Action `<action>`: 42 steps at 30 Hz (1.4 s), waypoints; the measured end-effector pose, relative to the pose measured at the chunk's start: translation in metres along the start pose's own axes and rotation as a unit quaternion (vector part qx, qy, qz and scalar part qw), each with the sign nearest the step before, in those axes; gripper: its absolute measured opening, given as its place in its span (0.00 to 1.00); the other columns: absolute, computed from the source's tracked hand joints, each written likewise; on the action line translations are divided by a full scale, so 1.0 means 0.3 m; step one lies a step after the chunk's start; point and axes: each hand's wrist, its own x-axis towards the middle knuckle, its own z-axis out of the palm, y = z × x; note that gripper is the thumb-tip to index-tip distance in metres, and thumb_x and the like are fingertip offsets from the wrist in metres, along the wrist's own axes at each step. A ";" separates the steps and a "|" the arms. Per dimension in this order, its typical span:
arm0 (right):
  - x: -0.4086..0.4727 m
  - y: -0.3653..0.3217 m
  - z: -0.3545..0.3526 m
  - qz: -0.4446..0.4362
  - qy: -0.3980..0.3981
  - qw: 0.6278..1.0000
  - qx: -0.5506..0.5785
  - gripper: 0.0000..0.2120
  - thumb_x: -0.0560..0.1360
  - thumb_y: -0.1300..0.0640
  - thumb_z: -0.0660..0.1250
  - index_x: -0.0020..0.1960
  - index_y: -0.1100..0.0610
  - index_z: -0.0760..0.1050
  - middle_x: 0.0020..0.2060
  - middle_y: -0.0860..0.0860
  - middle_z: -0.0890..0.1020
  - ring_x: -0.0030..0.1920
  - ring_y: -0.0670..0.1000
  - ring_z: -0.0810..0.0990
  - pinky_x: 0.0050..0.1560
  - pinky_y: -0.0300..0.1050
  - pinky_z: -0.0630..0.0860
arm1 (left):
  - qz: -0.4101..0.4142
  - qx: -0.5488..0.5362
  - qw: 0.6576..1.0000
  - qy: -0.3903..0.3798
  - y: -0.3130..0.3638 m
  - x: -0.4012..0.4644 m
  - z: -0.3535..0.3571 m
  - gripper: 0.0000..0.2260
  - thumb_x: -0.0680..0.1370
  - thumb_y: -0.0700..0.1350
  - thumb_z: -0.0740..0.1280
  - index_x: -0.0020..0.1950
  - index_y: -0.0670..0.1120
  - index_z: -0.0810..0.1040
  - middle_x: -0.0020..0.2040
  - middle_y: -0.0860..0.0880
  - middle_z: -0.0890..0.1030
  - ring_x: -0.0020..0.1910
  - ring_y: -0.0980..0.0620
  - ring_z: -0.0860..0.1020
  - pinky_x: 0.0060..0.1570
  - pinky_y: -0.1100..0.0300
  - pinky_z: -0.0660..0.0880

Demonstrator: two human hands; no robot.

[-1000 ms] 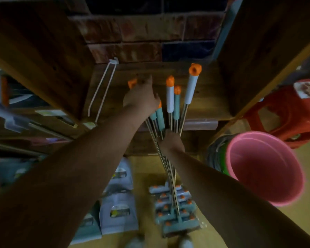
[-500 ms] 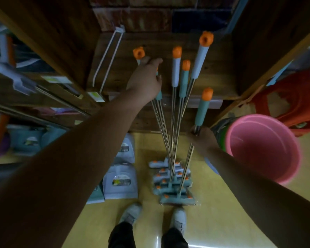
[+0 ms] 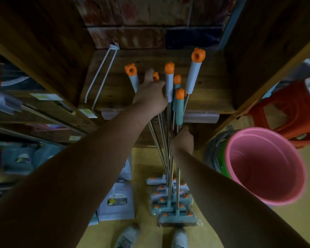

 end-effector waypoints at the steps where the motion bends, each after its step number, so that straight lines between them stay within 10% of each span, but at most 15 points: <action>1: 0.002 -0.009 0.005 0.003 0.010 1.000 -0.010 0.15 0.73 0.51 0.70 0.55 0.55 0.69 0.48 0.55 0.83 0.48 0.56 0.84 0.45 0.57 0.83 | 0.000 -0.003 1.000 0.002 -0.001 -0.003 0.007 0.19 0.80 0.47 0.68 0.71 0.49 0.74 0.83 0.49 0.47 0.72 0.43 0.71 0.62 0.53 0.75; 7: -0.084 0.021 -0.056 -0.007 0.024 0.998 -0.056 0.16 0.71 0.50 0.70 0.54 0.54 0.69 0.43 0.51 0.81 0.41 0.53 0.83 0.41 0.55 0.83 | 0.030 -0.015 0.999 0.023 -0.011 -0.073 -0.009 0.24 0.82 0.47 0.64 0.78 0.48 0.65 0.83 0.47 0.37 0.81 0.44 0.60 0.68 0.51 0.74; 12: -0.268 0.108 -0.176 -0.001 -0.002 1.000 -0.020 0.11 0.69 0.47 0.65 0.44 0.53 0.78 0.37 0.53 0.83 0.39 0.57 0.82 0.39 0.55 0.82 | -0.006 -0.074 0.997 0.024 -0.026 -0.264 0.024 0.29 0.81 0.47 0.66 0.80 0.46 0.60 0.84 0.43 0.43 0.82 0.40 0.39 0.80 0.48 0.52; 19: -0.604 0.038 -0.476 -0.086 -0.060 0.994 -0.030 0.14 0.71 0.54 0.67 0.30 0.51 0.67 0.24 0.47 0.74 0.27 0.49 0.78 0.27 0.42 0.73 | -0.045 -0.183 0.952 -0.240 -0.038 -0.708 0.037 0.29 0.77 0.39 0.70 0.78 0.46 0.65 0.73 0.39 0.73 0.67 0.39 0.76 0.66 0.42 0.75; 22: -0.776 -0.115 -0.627 -0.147 -0.060 0.987 -0.025 0.16 0.71 0.54 0.67 0.28 0.52 0.65 0.22 0.47 0.71 0.25 0.46 0.74 0.25 0.40 0.67 | -0.035 -0.221 0.930 -0.293 -0.028 -0.934 -0.012 0.37 0.72 0.52 0.73 0.78 0.48 0.64 0.72 0.41 0.76 0.66 0.43 0.78 0.65 0.42 0.76; 27: -1.063 -0.415 -0.812 -0.290 -0.104 0.950 -0.042 0.18 0.73 0.50 0.67 0.28 0.51 0.64 0.23 0.48 0.69 0.28 0.53 0.75 0.30 0.45 0.70 | -0.073 -0.330 0.928 -0.157 0.068 -1.234 -0.186 0.39 0.72 0.50 0.77 0.77 0.56 0.60 0.70 0.64 0.69 0.66 0.65 0.71 0.66 0.60 0.70; 32: -1.486 -0.708 -0.875 -0.442 -0.122 0.886 -0.064 0.20 0.75 0.50 0.67 0.28 0.49 0.62 0.22 0.45 0.66 0.26 0.47 0.68 0.26 0.41 0.62 | -0.070 -0.378 0.922 0.049 -0.039 -1.439 -0.454 0.39 0.66 0.40 0.83 0.70 0.52 0.67 0.60 0.64 0.75 0.58 0.69 0.74 0.50 0.80 0.69; 36: -1.827 -0.888 -0.821 -0.519 -0.125 0.842 -0.073 0.15 0.76 0.46 0.66 0.35 0.55 0.73 0.26 0.50 0.75 0.29 0.49 0.75 0.28 0.43 0.70 | -0.071 -0.368 0.918 0.127 -0.230 -1.638 -0.698 0.24 0.63 0.46 0.84 0.51 0.59 0.75 0.48 0.58 0.84 0.48 0.61 0.82 0.46 0.66 0.77; 42: -2.272 -1.106 -0.591 -0.571 -0.119 0.812 0.002 0.18 0.73 0.41 0.69 0.30 0.45 0.67 0.23 0.44 0.72 0.30 0.40 0.75 0.26 0.34 0.66 | -0.078 -0.402 0.896 0.174 -0.580 -1.935 -0.985 0.13 0.68 0.41 0.81 0.44 0.41 0.79 0.38 0.48 0.85 0.39 0.54 0.83 0.43 0.56 0.80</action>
